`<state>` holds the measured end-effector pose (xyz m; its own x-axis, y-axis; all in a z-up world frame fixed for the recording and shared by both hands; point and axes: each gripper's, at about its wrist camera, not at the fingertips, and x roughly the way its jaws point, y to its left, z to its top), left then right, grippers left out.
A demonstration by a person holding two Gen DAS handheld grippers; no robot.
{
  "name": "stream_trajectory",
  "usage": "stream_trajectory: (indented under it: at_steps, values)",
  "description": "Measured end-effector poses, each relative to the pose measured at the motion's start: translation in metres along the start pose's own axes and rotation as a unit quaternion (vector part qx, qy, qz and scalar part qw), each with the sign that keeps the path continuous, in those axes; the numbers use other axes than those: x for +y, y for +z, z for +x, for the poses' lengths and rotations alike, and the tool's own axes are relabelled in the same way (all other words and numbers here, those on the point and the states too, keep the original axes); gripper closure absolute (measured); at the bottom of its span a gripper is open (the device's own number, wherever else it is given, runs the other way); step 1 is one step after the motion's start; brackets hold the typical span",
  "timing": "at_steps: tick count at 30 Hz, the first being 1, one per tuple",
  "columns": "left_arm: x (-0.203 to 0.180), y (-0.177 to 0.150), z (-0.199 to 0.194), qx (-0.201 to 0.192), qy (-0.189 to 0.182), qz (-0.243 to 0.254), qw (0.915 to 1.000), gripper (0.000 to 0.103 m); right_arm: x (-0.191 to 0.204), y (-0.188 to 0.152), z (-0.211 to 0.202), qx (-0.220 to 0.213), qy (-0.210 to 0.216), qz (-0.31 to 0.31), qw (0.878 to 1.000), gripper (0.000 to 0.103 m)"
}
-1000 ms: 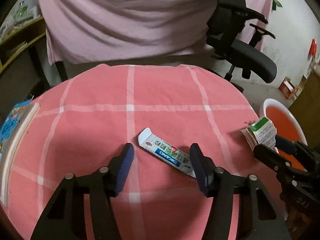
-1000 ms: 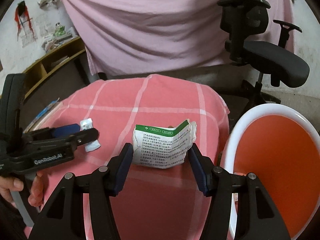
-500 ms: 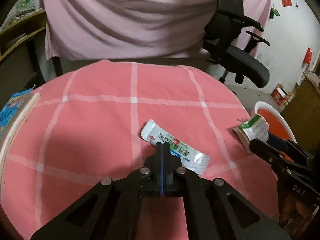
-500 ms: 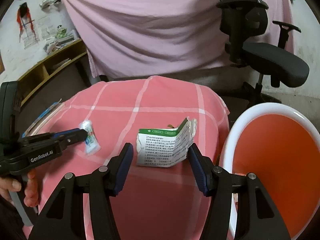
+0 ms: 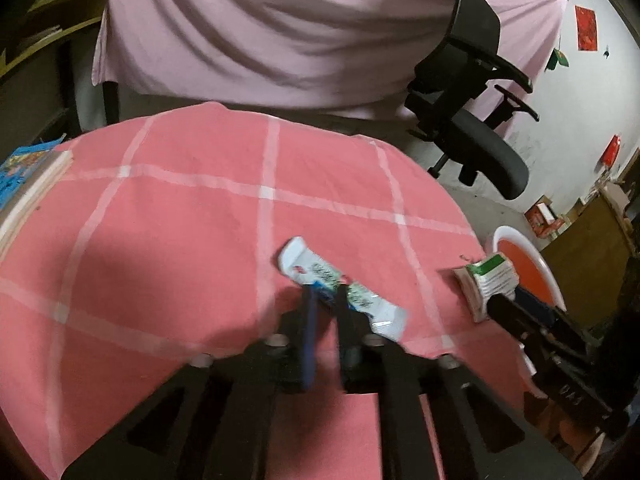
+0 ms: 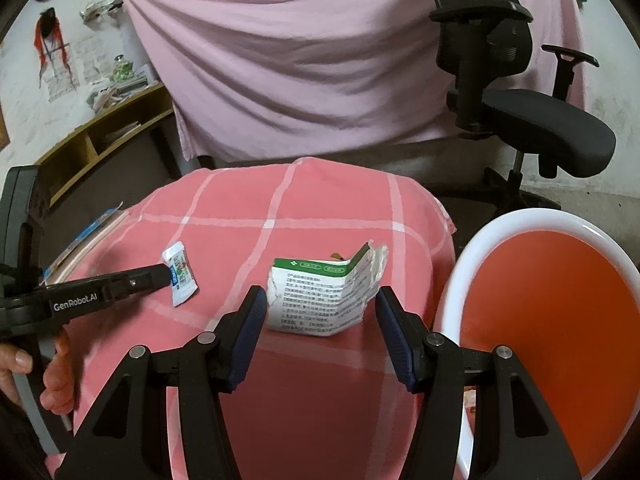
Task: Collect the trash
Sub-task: 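Grasp the white-blue sachet with the left tool while the right tool grasps the paper box, then lift the sachet and paper box and carry them over the orange bucket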
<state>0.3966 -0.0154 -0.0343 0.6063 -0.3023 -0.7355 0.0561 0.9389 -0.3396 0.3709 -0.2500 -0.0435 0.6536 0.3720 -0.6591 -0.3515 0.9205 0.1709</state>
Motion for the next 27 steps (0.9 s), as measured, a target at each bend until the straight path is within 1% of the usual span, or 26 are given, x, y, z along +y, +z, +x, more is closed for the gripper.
stream_trajectory:
  at_steps: [2,4,5,7,9,11,12,14,16,17,21,23,25,27]
  values:
    - [-0.005,0.003,0.0,-0.003,-0.017,-0.018,0.9997,0.06,-0.002,-0.002,-0.002,-0.001,-0.006,-0.006,1.0,0.048]
    - [-0.009,0.006,0.001,-0.008,-0.02,-0.043,0.9989,0.049,-0.006,-0.005,-0.004,-0.005,-0.008,-0.009,1.0,0.048]
    - [-0.013,0.007,0.004,-0.011,-0.004,-0.051,0.9986,0.049,-0.009,-0.007,-0.005,-0.006,-0.007,-0.008,1.0,0.048]
    - [-0.02,0.01,0.008,-0.011,0.028,-0.038,0.9988,0.05,-0.015,-0.01,-0.004,-0.008,-0.001,0.0,1.0,0.048]
    - [-0.03,0.009,0.012,-0.01,0.061,-0.01,0.9981,0.051,-0.02,-0.012,-0.004,-0.008,0.003,0.005,1.0,0.048]
    - [-0.037,0.007,0.015,-0.008,0.096,0.013,0.9952,0.062,-0.024,-0.013,-0.005,-0.008,0.008,0.009,1.0,0.048]
    - [-0.038,0.007,0.016,-0.007,0.107,0.018,0.9941,0.065,-0.027,-0.014,-0.007,-0.008,0.009,0.01,1.0,0.048]
    - [-0.037,0.003,0.016,-0.008,0.117,0.019,0.9929,0.077,-0.03,-0.013,-0.01,-0.013,0.01,0.012,1.0,0.048]
    - [-0.033,0.0,0.013,-0.008,0.112,0.018,0.9935,0.085,-0.033,-0.01,-0.014,-0.021,0.014,0.018,1.0,0.048]
    - [-0.029,-0.003,0.01,-0.006,0.102,0.022,0.9945,0.086,-0.032,-0.008,-0.015,-0.025,0.018,0.022,0.999,0.047]
    - [-0.028,-0.014,-0.001,0.001,0.092,0.059,0.994,0.088,-0.027,0.0,-0.014,-0.027,0.03,0.031,0.999,0.047]
    - [-0.028,-0.023,-0.007,-0.002,0.087,0.074,0.9934,0.088,-0.018,0.003,-0.01,-0.02,0.022,0.022,0.999,0.042]
    - [-0.023,-0.029,-0.014,-0.006,0.077,0.07,0.9946,0.088,-0.011,0.003,-0.005,-0.013,0.017,0.01,1.0,0.039]
    - [-0.018,-0.034,-0.022,-0.013,0.058,0.056,0.9966,0.088,-0.002,0.003,0.001,-0.004,0.003,-0.011,1.0,0.037]
